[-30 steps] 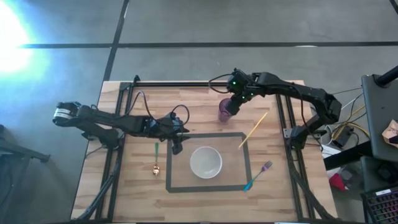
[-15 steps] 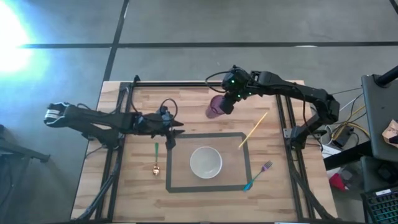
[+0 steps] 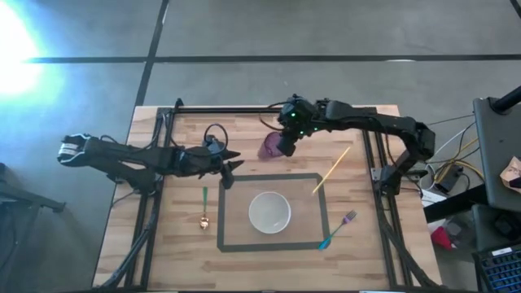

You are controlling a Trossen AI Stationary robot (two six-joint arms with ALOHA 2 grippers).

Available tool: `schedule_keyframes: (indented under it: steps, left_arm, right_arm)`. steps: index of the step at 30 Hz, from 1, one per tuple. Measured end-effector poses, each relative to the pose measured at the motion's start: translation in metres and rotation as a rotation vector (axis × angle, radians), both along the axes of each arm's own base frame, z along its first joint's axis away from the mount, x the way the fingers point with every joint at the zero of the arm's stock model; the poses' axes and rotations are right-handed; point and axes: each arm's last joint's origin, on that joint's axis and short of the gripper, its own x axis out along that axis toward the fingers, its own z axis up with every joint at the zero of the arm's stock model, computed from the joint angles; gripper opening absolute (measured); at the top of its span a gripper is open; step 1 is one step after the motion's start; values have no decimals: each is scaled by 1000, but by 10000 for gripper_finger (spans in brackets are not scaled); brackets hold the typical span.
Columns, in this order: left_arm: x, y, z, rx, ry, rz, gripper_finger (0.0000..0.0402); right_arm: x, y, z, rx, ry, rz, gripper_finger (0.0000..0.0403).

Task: Pick & Place Utensil
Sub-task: Put the purple cup on the mat to the top left of the white bowl

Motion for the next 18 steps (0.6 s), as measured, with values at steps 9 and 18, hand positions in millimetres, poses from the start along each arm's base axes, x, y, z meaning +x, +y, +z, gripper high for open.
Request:
schedule_keyframes:
  steps: [9,18]
  left_arm:
    - [-18,1,-4,-57,102,35,138]
    - [-25,2,-10,-70,180,49,138]
  right_arm:
    - [30,-7,-15,90,49,56,12]
    - [60,-16,-7,93,113,80,13]
